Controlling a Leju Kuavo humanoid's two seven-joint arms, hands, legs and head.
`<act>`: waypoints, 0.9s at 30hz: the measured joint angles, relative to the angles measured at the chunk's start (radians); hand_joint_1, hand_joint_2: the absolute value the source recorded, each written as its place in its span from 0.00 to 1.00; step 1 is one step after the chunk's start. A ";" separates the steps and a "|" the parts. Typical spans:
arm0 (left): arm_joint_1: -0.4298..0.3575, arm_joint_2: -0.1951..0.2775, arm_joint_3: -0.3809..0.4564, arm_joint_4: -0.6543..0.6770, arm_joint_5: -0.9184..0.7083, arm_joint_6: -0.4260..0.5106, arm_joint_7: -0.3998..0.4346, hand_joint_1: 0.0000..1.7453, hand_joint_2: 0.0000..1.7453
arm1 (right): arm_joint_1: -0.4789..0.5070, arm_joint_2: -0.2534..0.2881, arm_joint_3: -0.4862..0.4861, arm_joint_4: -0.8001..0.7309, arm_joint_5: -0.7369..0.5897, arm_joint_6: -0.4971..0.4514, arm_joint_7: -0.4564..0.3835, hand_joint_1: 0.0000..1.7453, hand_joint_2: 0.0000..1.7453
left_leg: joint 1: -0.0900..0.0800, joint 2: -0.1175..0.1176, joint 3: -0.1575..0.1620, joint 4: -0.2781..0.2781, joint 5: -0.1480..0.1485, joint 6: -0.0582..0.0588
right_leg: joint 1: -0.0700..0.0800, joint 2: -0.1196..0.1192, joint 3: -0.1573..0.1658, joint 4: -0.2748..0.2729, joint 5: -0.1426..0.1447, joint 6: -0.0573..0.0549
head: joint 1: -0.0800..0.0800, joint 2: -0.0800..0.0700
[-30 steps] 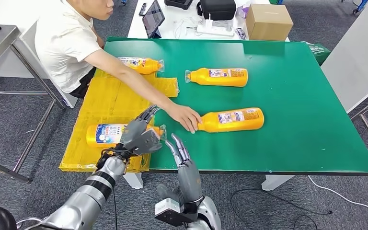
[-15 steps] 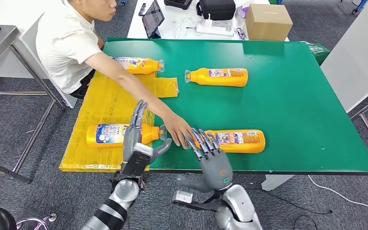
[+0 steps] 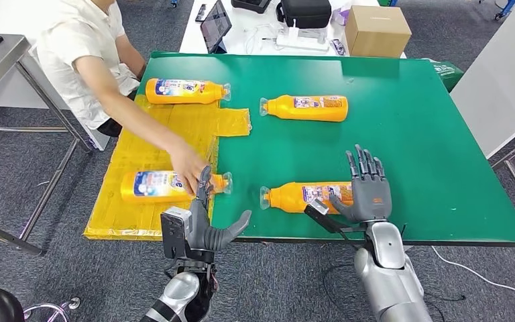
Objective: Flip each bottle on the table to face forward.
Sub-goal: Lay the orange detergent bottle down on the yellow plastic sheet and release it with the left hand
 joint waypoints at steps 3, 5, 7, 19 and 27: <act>0.002 0.006 -0.009 -0.010 0.006 0.000 0.003 0.00 1.00 | -0.037 -0.015 0.019 0.068 0.003 -0.002 0.022 0.00 1.00 | 0.000 0.001 0.001 0.000 0.000 0.000 | 0.000 0.000 0.000 0.000 0.000 0.000 | 0.000 0.000; 0.004 0.009 -0.015 -0.016 0.010 0.000 0.007 0.00 1.00 | -0.066 -0.020 0.033 0.117 -0.004 -0.003 0.029 0.00 1.00 | 0.000 0.001 0.003 0.000 -0.001 0.000 | 0.000 0.000 0.002 0.000 0.000 0.000 | 0.000 0.000; 0.007 0.012 -0.019 -0.022 0.012 -0.001 0.014 0.00 1.00 | -0.095 -0.024 0.046 0.164 -0.017 0.000 0.033 0.00 1.00 | 0.000 0.001 0.005 0.000 -0.001 0.000 | 0.000 0.000 0.004 -0.001 0.000 0.000 | 0.000 0.000; 0.023 0.025 -0.026 -0.067 -0.006 -0.012 0.037 0.00 1.00 | -0.153 -0.048 0.146 0.296 -0.158 0.012 0.003 0.00 1.00 | 0.000 0.003 0.018 0.000 -0.001 0.001 | 0.000 0.004 0.014 -0.003 0.002 0.000 | 0.000 0.000; 0.030 0.028 -0.031 -0.086 -0.015 -0.019 0.037 0.00 1.00 | -0.153 -0.054 0.185 0.292 -0.268 0.032 -0.050 0.00 1.00 | 0.000 0.003 0.018 0.000 -0.001 0.001 | 0.000 0.005 0.015 -0.002 0.002 0.001 | 0.000 0.000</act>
